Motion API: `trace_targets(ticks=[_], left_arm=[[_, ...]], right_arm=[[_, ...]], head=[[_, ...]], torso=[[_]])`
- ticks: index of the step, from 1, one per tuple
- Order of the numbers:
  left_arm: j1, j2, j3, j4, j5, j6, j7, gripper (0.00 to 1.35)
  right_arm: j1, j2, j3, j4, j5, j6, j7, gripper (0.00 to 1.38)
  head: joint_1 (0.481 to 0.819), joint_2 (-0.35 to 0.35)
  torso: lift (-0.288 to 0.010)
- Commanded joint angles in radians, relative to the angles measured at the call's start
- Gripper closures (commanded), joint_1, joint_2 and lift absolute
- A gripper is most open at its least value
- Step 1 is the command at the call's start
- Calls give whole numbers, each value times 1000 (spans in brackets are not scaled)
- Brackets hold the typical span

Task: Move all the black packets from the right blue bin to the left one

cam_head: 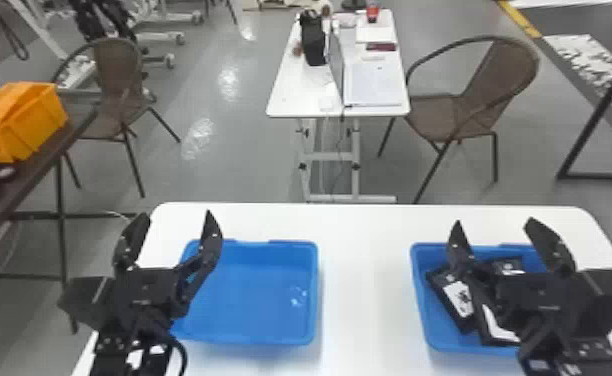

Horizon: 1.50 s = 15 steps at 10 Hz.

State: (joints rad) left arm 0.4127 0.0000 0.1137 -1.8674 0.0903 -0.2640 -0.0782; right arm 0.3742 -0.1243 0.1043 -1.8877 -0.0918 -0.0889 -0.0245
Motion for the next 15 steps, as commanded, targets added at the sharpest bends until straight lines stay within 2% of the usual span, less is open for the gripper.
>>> trace_targets(ticks=[1,8,9,11,13,15], left_arm=[[0,-3,0,1,0,-1,0,133],[-2,-3,0,5,6,-8,-3,133],[-2,-3,0,7,8,-6,-6,133],[-8,-3,3,5,6,5,-28,133],[-9,-3,3,7,12,14,-34,133],[-9,-3,3,5,17,22,-41,133]], right_arm=[[0,0,0,1,0,-3,0,99],[-4,0,-9,19,-5,-11,0,99],[-12,0,-25,44,-37,-11,0,99],[-37,8,-78,118,-62,-14,-2,99],[-77,37,-153,243,-55,-28,-2,99],[-115,35,-212,361,-52,35,1,99]], head=[[695,103],[695,103],[695,101],[695,74],[695,35],[695,-20]], torso=[[0],[0],[0],[0],[0],[0]])
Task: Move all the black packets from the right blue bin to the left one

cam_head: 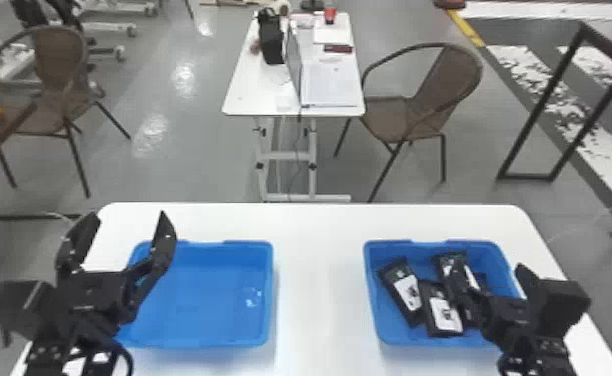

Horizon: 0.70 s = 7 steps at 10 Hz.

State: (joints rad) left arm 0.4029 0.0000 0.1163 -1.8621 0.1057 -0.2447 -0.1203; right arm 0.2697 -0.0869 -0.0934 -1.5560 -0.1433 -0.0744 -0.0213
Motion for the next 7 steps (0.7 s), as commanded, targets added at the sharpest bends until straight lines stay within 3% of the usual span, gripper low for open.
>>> trace_targets(ticks=[1,4,7], left_arm=[[1,-3,3,1,12,10,-10,133],[-3,-3,8,1,19,24,-35,133],[-4,-3,13,3,22,24,-42,133]], right_arm=[[-35,-11,-37,83,-10,56,21,96],[-130,-36,-49,205,2,133,41,98],[-241,-60,-49,340,56,177,115,99]], head=[[695,-46],[695,-89],[695,-102]], torso=[[0],[0],[0]])
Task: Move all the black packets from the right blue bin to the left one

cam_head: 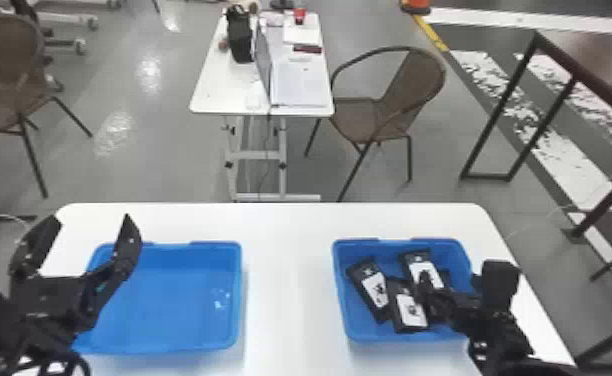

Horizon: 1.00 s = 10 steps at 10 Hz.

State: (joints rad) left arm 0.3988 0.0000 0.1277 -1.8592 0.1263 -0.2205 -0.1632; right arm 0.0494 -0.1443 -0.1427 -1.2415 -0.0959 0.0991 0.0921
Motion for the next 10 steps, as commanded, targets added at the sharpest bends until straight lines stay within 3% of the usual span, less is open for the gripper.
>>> trace_targets(ticks=[1,4,7,9,10], left_arm=[[0,-3,4,2,1,0,-4,133],[-12,-3,23,6,-13,-2,-50,133],[-18,-3,44,6,-27,3,-90,133],[-21,-3,47,6,-27,6,-99,133],[-21,-3,47,6,-27,7,-101,133]], right_arm=[[-49,-3,2,60,32,11,14,99],[-128,-3,3,180,68,10,83,99],[-175,-4,11,309,53,-87,98,93],[-186,2,11,318,71,-90,98,117],[-192,8,9,320,67,-68,97,202]], head=[[695,-100],[695,-90],[695,-81],[695,-77],[695,-75]], torso=[[0],[0],[0],[0],[0]])
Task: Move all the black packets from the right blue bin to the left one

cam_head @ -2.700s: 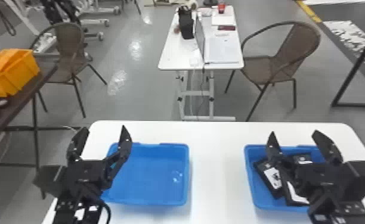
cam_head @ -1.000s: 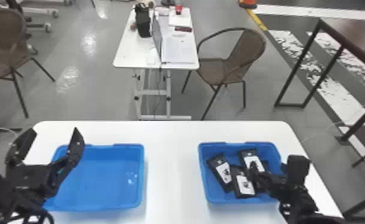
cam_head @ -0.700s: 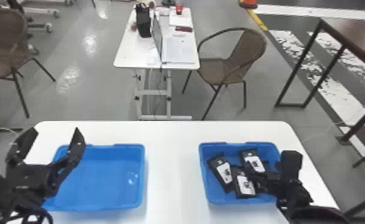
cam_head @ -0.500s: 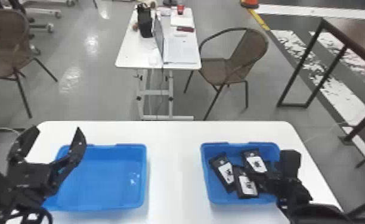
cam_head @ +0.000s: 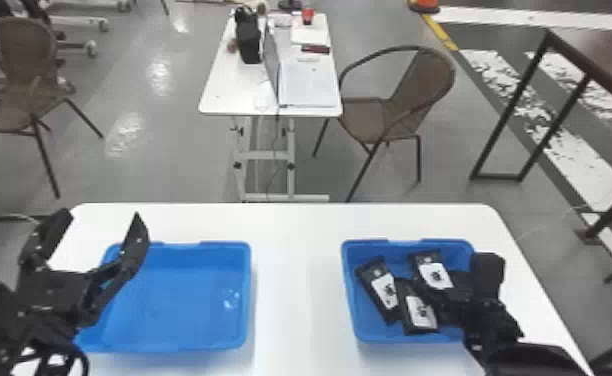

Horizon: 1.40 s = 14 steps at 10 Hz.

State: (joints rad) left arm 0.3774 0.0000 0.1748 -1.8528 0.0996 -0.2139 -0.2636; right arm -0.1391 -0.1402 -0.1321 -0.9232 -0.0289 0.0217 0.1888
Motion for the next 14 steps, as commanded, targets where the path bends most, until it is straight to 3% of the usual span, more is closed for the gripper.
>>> trace_targets(ticks=[1,2,4,5,6,9,11,14], left_arm=[[-2,-3,0,0,-3,2,-2,133],[-2,-3,0,0,-4,2,-3,133],[-2,-3,3,0,-8,-1,-6,133],[-3,-3,5,1,-12,-8,-8,133],[-5,-3,8,4,-14,-13,-11,133],[-12,-3,8,4,-4,-7,-16,133],[-23,-3,8,3,2,8,-17,133],[-40,-3,-8,1,77,105,-31,133]], right_arm=[[-10,1,0,4,11,37,0,332],[-14,-1,0,6,12,78,0,430],[-16,-1,0,4,3,126,-8,875],[-13,1,0,-6,-22,133,-9,937],[12,7,2,-51,-40,135,-22,1150],[124,21,11,-276,-103,119,-38,1124],[170,14,48,-441,-109,95,-15,1124],[130,13,150,-597,-120,86,189,1124]], head=[[695,-72],[695,-71],[695,-74],[695,-75],[695,-74],[695,-63],[695,-47],[695,15]], torso=[[0],[0],[0],[0],[0],[0],[0],[0]])
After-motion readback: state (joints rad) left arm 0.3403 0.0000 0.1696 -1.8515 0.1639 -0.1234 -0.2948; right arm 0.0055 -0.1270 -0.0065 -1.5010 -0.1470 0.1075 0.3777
